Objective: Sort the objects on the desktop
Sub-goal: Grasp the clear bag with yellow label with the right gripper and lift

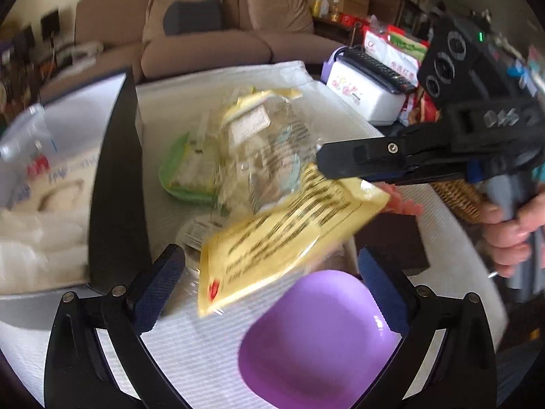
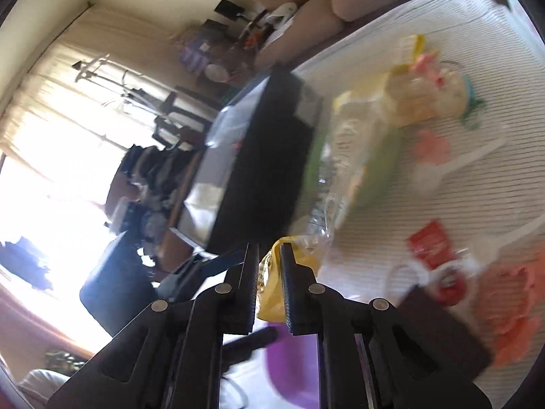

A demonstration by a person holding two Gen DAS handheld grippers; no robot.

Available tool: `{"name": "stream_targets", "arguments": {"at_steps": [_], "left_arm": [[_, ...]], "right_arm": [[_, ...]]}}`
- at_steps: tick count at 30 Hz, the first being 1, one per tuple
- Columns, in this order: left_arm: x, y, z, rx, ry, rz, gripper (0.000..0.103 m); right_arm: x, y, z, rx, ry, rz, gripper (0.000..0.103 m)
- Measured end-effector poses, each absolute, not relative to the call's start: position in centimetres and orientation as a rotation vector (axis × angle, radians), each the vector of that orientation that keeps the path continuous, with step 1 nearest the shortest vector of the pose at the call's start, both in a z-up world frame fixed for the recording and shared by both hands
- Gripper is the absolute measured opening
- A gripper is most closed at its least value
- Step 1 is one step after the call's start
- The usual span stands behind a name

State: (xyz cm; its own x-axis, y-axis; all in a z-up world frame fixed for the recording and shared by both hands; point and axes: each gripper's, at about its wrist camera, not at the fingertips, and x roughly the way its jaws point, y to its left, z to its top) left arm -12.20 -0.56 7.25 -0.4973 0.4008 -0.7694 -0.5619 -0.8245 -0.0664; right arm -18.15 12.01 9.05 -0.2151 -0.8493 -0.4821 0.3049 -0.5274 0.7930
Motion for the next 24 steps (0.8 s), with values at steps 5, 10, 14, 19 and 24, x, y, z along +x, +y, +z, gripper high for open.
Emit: {"name": "stream_targets", "arguments": {"at_steps": [5,10,14,19,24], "left_arm": [[-12.8,-1.0,6.1,-1.16,0.197,2.264,0.094],[-13.3,-1.0,6.2,-1.187,0.131,2.246,0.068],[-12.7,-0.6,7.0,-1.155,0.144,2.248,0.05],[-12.3,-1.1,7.8,-1.149,0.146,2.262,0.05],[-12.6,-1.8,7.9,-1.175,0.138,2.258,0.052]], "right_arm": [[-17.5,7.7,11.2,1.229,-0.655,-1.748,0.015],[-18.5,9.2,13.0,1.171,-0.604,-1.941,0.03],[-19.7,13.3,13.0,1.162,-0.516,-2.276,0.073],[-22.8,15.0,8.4,1.306,-0.683,-2.202,0.073],[-24.9,12.7,5.3,1.408,-0.74,-2.042,0.042]]}}
